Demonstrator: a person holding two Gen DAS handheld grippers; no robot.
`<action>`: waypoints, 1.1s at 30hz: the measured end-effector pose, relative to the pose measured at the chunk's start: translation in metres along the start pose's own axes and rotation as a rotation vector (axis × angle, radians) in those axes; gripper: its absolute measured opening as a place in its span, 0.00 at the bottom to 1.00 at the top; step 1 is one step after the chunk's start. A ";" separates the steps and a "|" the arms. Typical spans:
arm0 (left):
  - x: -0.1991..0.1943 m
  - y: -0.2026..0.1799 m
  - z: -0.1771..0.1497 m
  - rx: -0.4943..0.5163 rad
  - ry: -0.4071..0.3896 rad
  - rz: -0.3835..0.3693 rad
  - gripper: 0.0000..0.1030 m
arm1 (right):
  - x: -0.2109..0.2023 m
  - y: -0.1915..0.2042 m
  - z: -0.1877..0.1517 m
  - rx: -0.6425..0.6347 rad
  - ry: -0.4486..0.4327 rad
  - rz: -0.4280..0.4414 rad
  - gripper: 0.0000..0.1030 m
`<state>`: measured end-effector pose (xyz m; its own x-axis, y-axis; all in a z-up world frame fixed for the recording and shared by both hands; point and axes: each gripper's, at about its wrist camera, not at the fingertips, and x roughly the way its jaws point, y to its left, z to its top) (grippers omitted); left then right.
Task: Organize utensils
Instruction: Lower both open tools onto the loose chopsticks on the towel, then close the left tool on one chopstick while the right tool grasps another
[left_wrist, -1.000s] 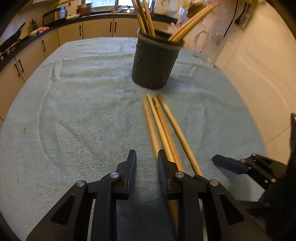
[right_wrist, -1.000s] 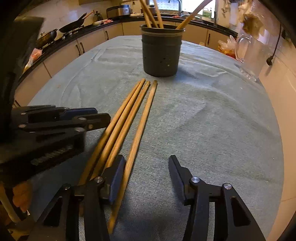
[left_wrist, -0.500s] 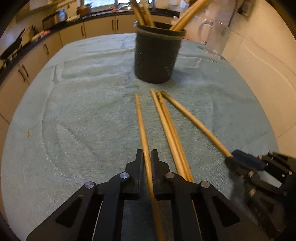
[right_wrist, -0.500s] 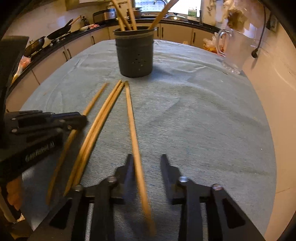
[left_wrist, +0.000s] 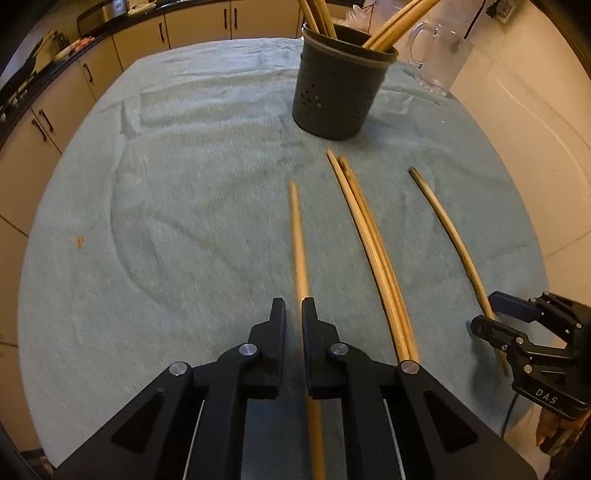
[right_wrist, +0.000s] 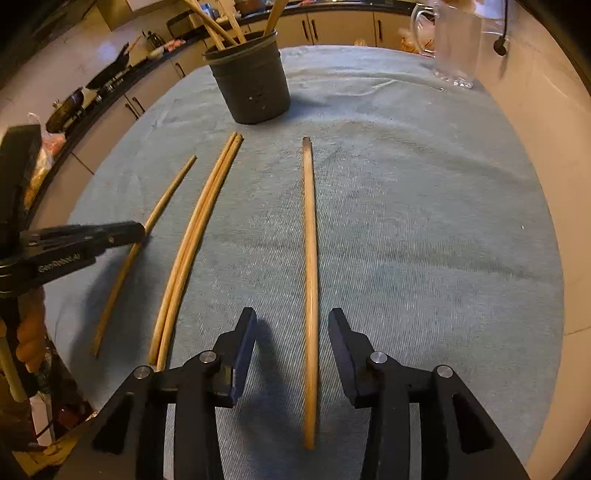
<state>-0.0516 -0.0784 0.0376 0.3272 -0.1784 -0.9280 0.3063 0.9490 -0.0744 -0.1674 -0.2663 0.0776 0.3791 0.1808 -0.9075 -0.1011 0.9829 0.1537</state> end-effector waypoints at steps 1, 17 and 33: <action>0.002 0.000 0.003 0.007 0.004 0.007 0.08 | 0.003 0.001 0.005 -0.014 0.006 -0.013 0.42; 0.032 -0.004 0.058 0.008 -0.016 0.010 0.08 | 0.048 -0.006 0.115 -0.025 0.017 -0.100 0.26; 0.014 -0.010 0.042 0.052 -0.076 -0.116 0.02 | 0.046 0.008 0.107 -0.026 -0.048 -0.119 0.09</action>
<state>-0.0127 -0.1012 0.0405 0.3532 -0.3072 -0.8837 0.3915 0.9064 -0.1586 -0.0527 -0.2468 0.0788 0.4336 0.0647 -0.8988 -0.0766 0.9965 0.0347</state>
